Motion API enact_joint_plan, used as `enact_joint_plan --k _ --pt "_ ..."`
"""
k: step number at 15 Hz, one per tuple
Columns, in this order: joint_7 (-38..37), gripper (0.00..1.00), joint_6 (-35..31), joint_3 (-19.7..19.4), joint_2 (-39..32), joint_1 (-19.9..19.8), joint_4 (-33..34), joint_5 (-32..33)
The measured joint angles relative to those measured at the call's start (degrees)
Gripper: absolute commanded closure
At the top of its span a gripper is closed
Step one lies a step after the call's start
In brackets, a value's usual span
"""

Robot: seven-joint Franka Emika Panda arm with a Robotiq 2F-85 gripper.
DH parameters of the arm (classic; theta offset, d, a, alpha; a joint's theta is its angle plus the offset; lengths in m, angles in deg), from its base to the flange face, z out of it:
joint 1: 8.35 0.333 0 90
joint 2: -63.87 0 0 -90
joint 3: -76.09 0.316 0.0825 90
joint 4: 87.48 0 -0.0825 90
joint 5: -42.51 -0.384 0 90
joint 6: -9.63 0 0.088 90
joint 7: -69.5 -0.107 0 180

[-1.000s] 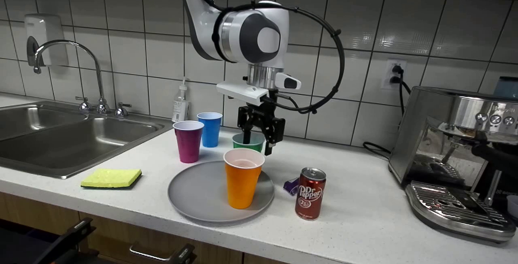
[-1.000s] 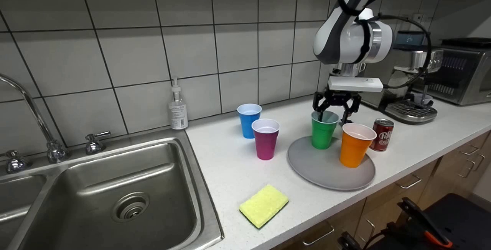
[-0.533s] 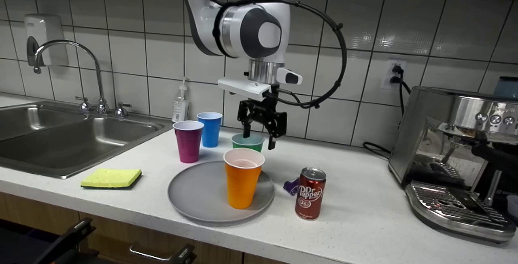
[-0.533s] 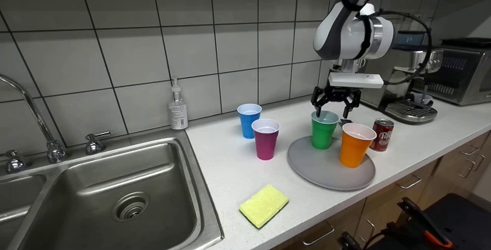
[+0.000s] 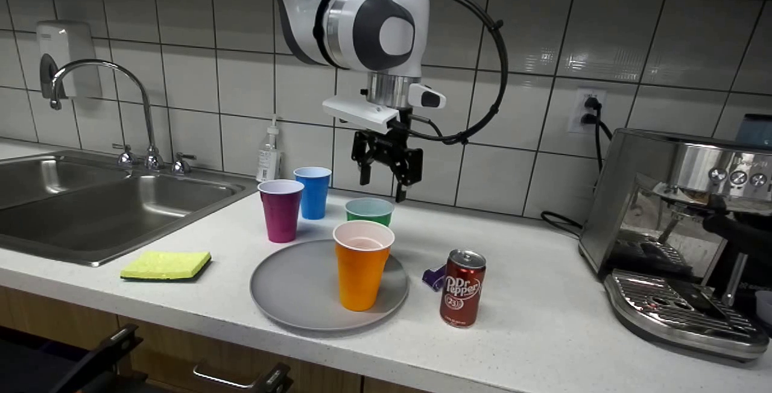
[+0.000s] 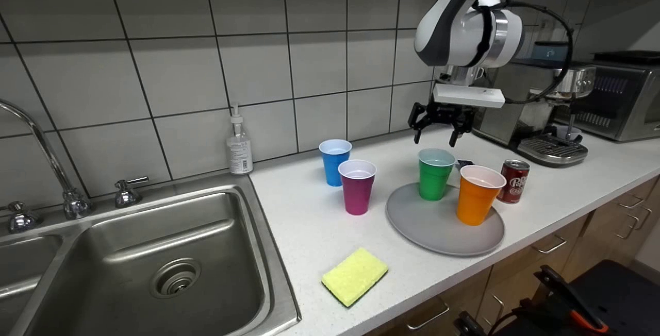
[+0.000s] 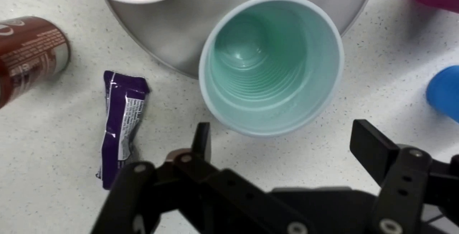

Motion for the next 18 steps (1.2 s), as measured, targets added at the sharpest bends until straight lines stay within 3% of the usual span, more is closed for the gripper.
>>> enact_joint_plan --k 10,18 --pt "-0.11 0.0 -0.45 5.07 -0.33 1.14 3.49 -4.2" --pt "-2.14 0.0 -1.69 6.59 -4.23 3.57 7.32 -4.24"
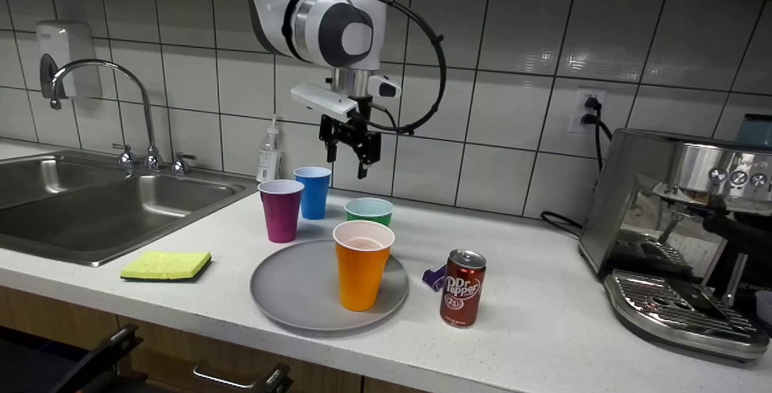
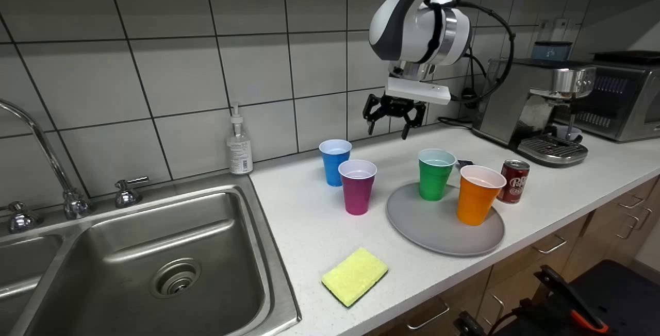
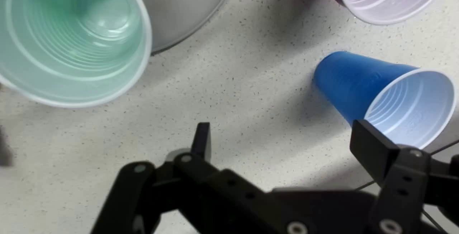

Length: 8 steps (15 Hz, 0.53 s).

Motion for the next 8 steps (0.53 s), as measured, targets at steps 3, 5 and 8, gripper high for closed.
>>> enact_joint_plan --k 3,5,8 --pt "-1.28 0.0 -0.31 0.06 -2.22 1.16 1.9 0.09" --pt "-1.74 0.0 -0.36 0.12 -3.55 1.81 3.14 0.22" --pt "-2.79 0.0 -0.55 0.21 -5.24 2.67 4.89 0.79"
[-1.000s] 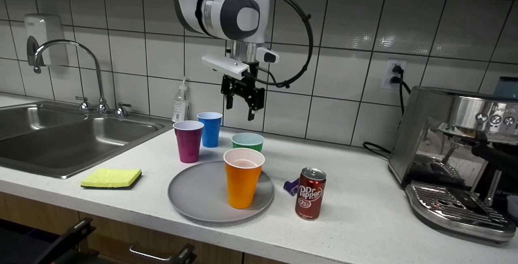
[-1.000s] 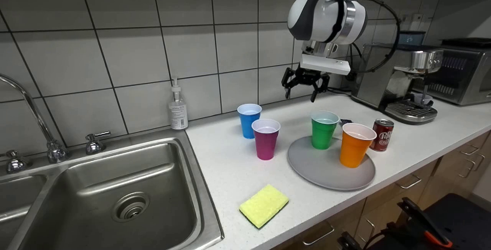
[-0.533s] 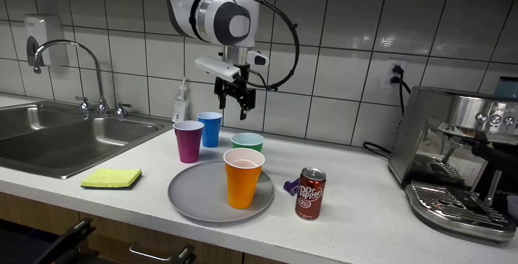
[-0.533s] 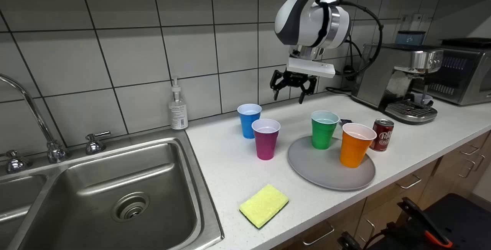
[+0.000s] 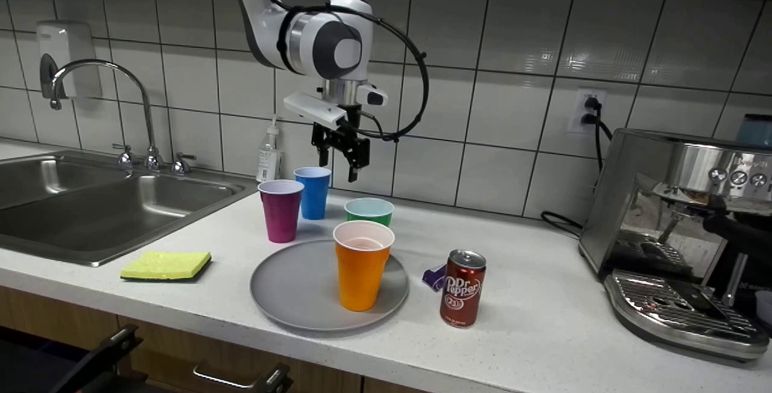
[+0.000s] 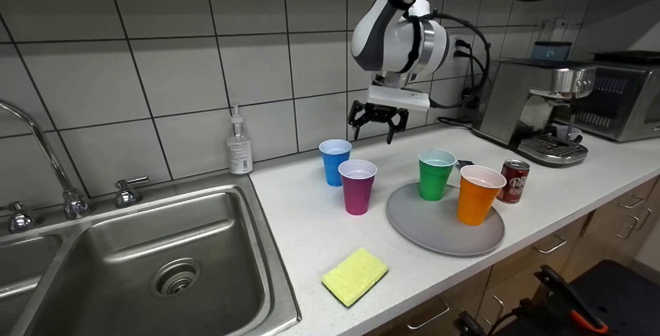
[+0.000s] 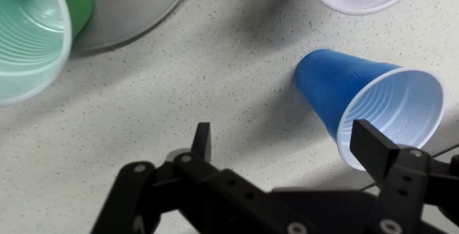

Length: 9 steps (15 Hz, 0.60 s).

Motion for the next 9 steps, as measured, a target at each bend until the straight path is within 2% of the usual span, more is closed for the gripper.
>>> enact_joint_plan --k 9 --pt "-4.94 0.0 -0.17 0.01 -3.42 2.96 4.08 4.12"
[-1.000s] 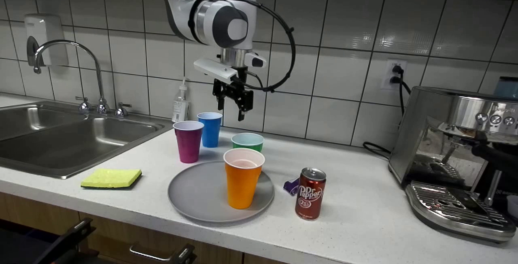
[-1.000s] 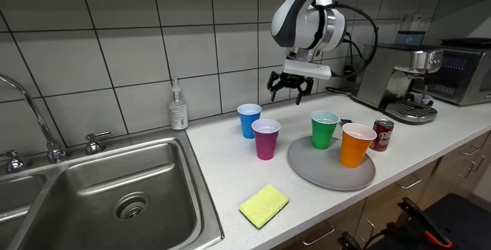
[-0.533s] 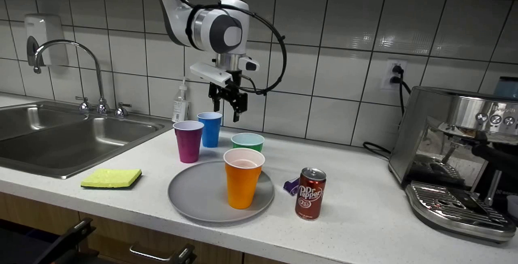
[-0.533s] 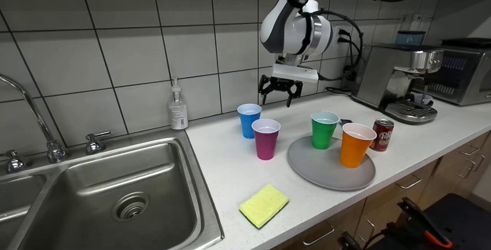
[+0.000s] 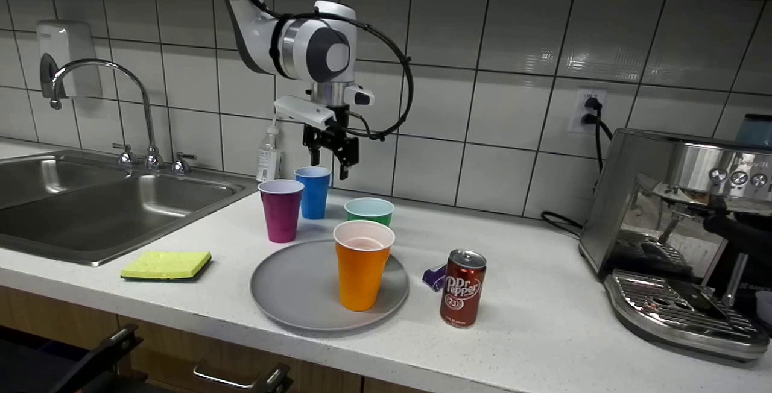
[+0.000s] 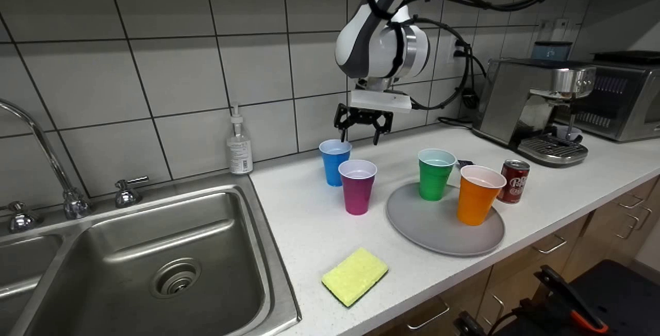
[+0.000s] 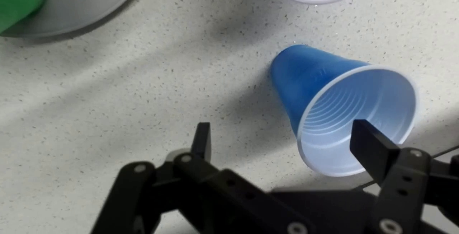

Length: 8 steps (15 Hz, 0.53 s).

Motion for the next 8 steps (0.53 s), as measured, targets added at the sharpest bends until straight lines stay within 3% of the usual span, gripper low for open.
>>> enact_joint_plan --k 7,8 --pt "-4.08 0.0 0.0 -1.02 -3.69 1.91 2.89 3.93" --pt "-4.35 0.25 0.0 -1.25 -4.13 2.15 3.23 4.12"
